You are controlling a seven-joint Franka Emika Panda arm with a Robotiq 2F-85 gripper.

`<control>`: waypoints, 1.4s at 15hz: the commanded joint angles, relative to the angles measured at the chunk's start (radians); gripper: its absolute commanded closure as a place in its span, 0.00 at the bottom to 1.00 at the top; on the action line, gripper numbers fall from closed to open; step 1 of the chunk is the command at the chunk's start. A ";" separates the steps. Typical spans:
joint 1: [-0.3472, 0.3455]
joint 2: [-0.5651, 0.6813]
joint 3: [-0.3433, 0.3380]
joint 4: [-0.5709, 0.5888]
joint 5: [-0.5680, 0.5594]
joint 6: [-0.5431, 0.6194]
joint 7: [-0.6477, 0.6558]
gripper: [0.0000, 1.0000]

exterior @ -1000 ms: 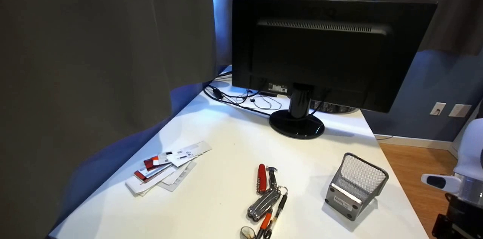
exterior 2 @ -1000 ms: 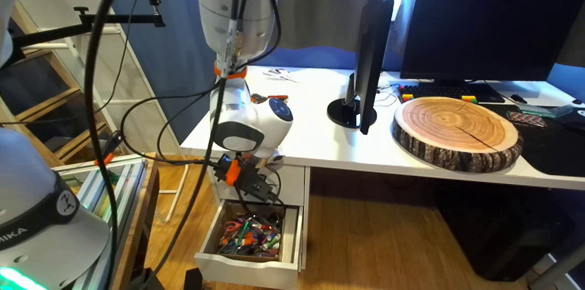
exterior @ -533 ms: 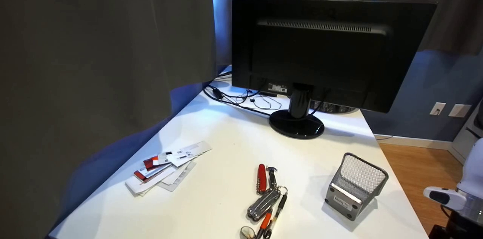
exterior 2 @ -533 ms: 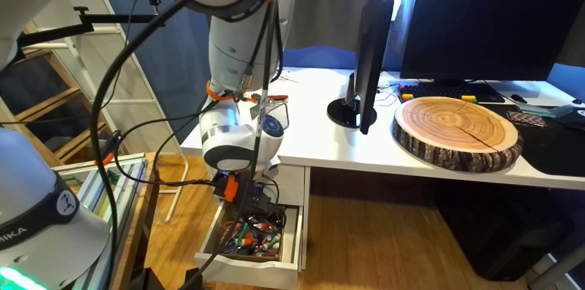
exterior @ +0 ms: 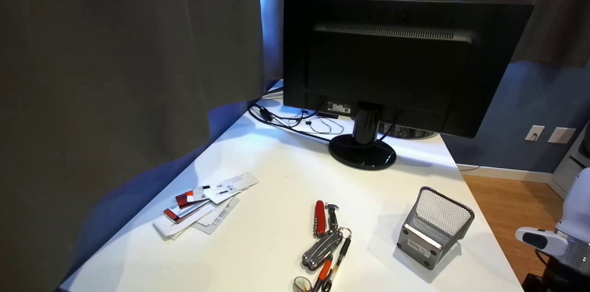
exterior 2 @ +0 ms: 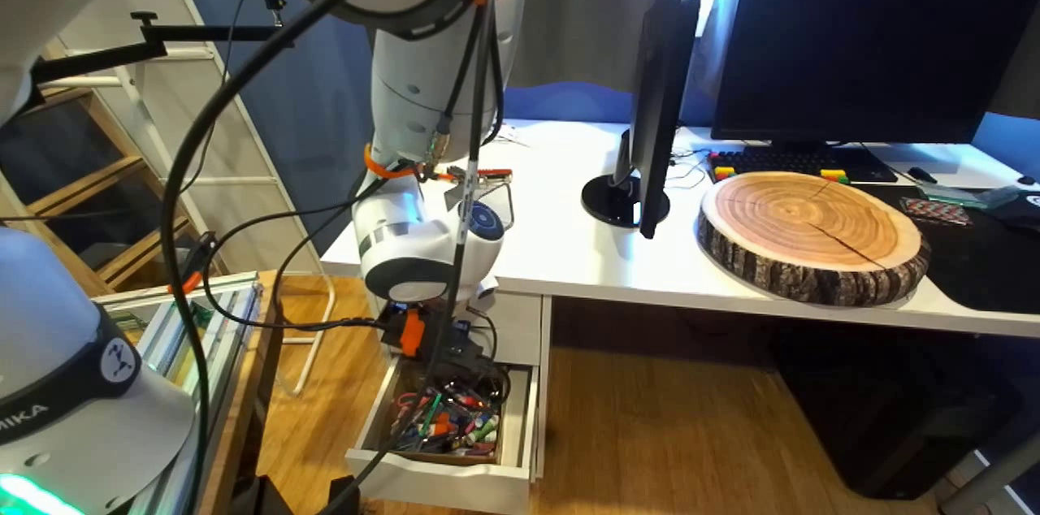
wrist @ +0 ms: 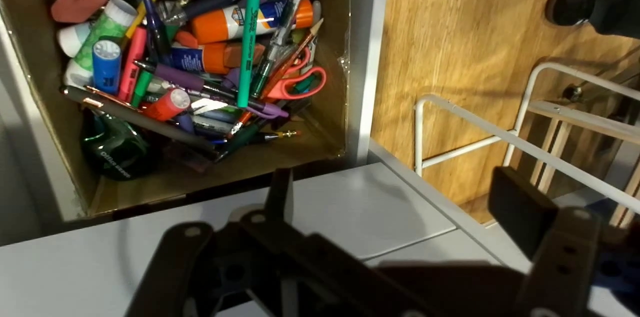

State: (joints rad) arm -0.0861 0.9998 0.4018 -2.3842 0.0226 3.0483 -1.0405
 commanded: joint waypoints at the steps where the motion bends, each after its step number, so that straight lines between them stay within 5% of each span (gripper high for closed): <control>1: -0.043 0.083 0.012 0.032 -0.129 0.040 0.024 0.00; 7: -0.082 0.238 -0.001 0.073 -0.261 0.158 0.029 0.00; 13: -0.031 0.348 -0.044 0.168 -0.334 0.247 0.066 0.00; 21: 0.143 0.420 -0.150 0.305 -0.314 0.335 0.227 0.00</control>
State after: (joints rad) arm -0.0310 1.3847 0.2972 -2.1411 -0.2731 3.3362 -0.9049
